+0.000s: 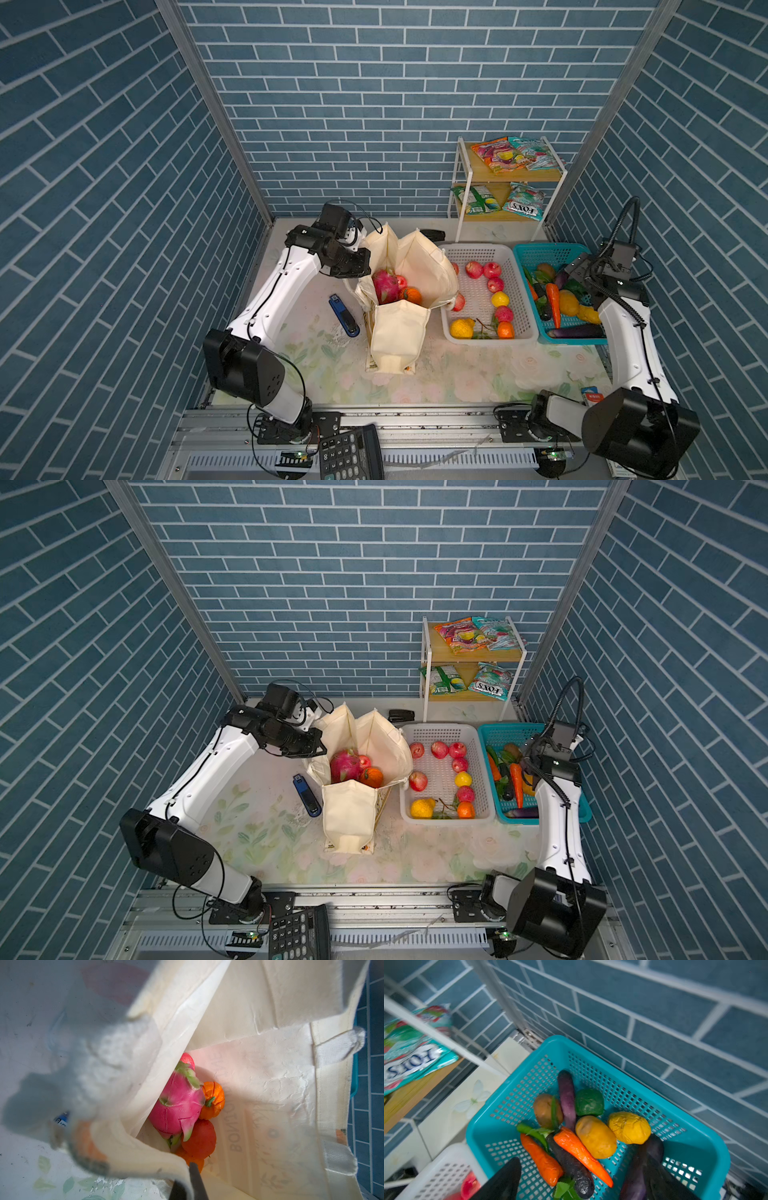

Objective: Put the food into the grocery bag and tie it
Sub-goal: 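Move the right gripper back toward the teal vegetable basket, then lower the right gripper onto the yellow potato and grasp it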

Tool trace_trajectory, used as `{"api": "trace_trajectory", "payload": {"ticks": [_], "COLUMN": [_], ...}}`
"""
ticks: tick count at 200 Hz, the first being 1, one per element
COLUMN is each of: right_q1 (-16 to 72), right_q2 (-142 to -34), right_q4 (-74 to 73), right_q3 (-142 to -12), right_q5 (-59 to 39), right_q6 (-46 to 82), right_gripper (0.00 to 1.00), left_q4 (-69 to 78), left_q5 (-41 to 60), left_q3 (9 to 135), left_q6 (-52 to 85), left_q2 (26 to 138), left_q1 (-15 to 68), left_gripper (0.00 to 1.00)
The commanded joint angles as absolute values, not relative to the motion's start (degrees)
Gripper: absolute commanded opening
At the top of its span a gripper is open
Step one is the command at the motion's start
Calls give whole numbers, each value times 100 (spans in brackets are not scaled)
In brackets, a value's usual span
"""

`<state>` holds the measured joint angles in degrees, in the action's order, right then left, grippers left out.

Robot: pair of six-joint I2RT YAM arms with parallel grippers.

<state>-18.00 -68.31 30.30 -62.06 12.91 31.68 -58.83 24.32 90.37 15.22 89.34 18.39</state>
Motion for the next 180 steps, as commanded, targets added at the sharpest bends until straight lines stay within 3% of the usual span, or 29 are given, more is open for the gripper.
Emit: {"api": "trace_trajectory", "payload": {"ticks": [1,61,112,180], "right_q1": [-2113,-2310,-2312,-2347], "right_q2": [-7043,-7781,-8378,-8667], "right_q4": [3395,3731,4303,3850], "right_q3": [-6069,-6294,-6690,-6457], "right_q5": [611,182,290,315], "right_q6": [4226,4815,4913,5277], "right_gripper": [90,90,98,99], "left_q4": [-5839,-5643,-5828,-5801], "left_q5": [2445,2456,2262,2316], "left_q3": [8921,8815,8821,8674], "left_q6": [1611,1767,1644,1654], "left_q2": [8970,8971,8931,8867], "left_q1": [1890,1894,1960,1969], "left_gripper": [5,5,5,5]}}
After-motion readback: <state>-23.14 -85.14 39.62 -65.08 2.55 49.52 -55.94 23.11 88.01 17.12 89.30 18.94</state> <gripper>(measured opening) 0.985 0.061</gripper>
